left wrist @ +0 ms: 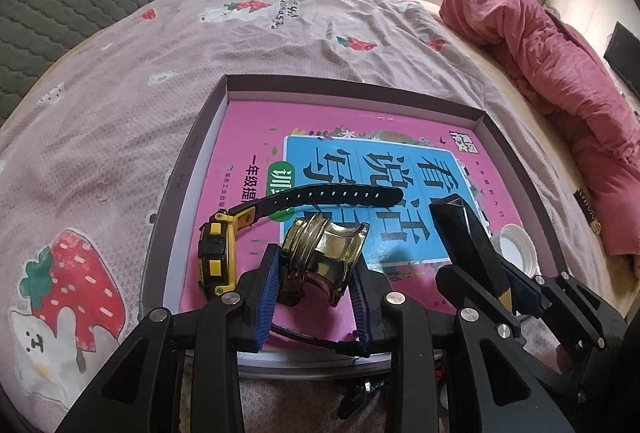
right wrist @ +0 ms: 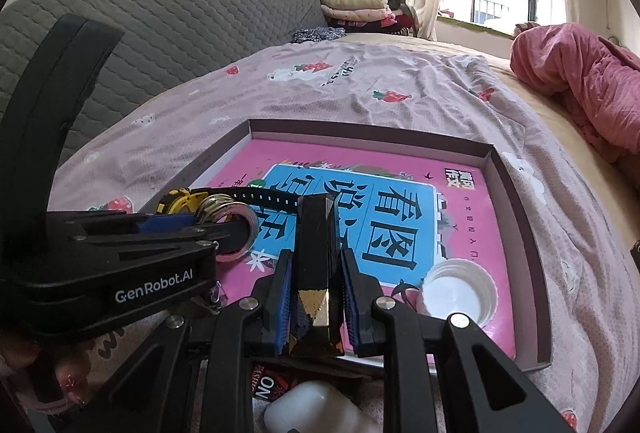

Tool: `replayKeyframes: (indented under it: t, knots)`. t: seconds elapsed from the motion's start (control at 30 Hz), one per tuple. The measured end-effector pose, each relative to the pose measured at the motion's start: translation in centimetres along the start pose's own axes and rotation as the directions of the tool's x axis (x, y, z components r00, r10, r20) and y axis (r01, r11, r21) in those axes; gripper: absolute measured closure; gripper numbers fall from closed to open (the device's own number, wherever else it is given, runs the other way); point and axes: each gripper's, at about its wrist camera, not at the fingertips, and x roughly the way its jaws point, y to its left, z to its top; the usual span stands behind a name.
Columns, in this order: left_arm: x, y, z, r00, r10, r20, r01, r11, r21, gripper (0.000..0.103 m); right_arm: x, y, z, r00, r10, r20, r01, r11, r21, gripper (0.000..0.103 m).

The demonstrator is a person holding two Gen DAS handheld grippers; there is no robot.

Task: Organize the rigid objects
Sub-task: 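Carry the brass cylinder and lipstick over the tray with both tools, then lower the lipstick into the tray and open right tool while left tool releases the cylinder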

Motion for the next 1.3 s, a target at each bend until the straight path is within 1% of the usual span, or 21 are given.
replayKeyframes:
  t: [0.33,0.67,1.03,1.2,1.3]
  knots:
    - [0.1,-0.4,-0.3,1.0,0.003,0.003,-0.003,1.0,0.011,0.07,0.9,-0.8,-0.2,1.0,0.006,-0.016,-0.005,0.999,0.035,0.081]
    - [0.1,-0.5,-0.3,1.0,0.004,0.004,-0.004,1.0,0.013,0.07,1.6,-1.0,-0.3,0.999,0.007,-0.042,-0.005,0.999,0.046,0.081]
    - [0.0,-0.8,-0.6,1.0,0.002,0.002,-0.002,1.0,0.023,0.07,1.5,-1.1,-0.2,0.998,0.0,-0.063,0.002,0.999,0.036,0.081]
    - [-0.1,-1.1,-0.8,1.0,0.004,-0.002,-0.004,0.999,0.034,0.07,1.3,-1.7,-0.2,0.997,0.017,-0.069,-0.012,0.998,0.066,0.08]
    - [0.0,-1.1,-0.9,1.0,0.007,-0.005,-0.007,0.999,0.033,0.07,1.2,-1.6,-0.1,0.997,0.009,-0.075,-0.005,0.999,0.053,0.079]
